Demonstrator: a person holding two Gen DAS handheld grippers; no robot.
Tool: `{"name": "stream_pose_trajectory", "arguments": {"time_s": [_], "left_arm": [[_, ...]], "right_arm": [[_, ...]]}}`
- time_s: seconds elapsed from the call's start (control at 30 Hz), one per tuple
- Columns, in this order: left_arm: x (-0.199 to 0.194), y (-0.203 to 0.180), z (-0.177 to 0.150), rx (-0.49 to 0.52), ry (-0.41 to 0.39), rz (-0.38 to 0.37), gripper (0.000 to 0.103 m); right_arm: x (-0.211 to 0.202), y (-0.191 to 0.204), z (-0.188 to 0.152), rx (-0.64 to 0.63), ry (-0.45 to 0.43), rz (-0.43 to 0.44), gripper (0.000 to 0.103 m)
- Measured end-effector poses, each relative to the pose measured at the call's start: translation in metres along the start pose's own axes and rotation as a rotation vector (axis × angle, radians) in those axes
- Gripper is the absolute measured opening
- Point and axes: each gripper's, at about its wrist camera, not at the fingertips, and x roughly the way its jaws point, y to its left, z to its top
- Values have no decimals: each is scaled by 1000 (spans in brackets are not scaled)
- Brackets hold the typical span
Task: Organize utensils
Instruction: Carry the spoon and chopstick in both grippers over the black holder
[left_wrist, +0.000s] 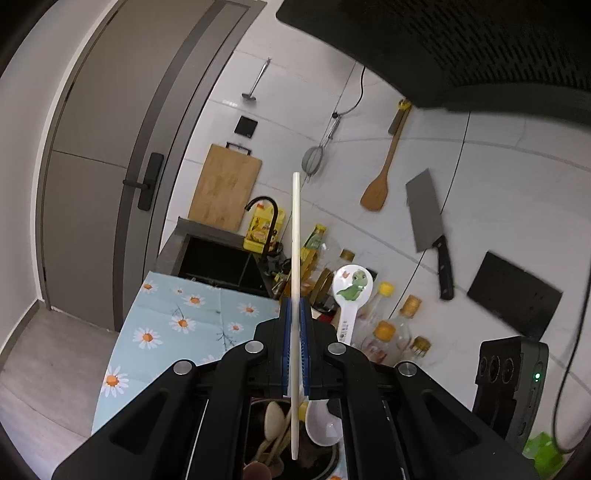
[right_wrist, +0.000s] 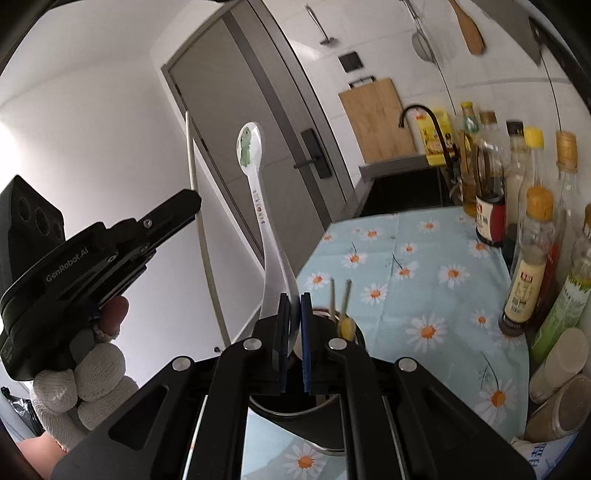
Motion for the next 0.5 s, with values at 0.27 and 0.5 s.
{"name": "stream_pose_trajectory", "arguments": {"time_s": [0.27,0.5], "left_arm": [[27,18,-29,-12,71,47,4],[30,18,-44,1,111,48,4]], "right_arm": [[22,-11,-17,3,66,-9,7],[28,-15,-25,0,87,-18,7]]}}
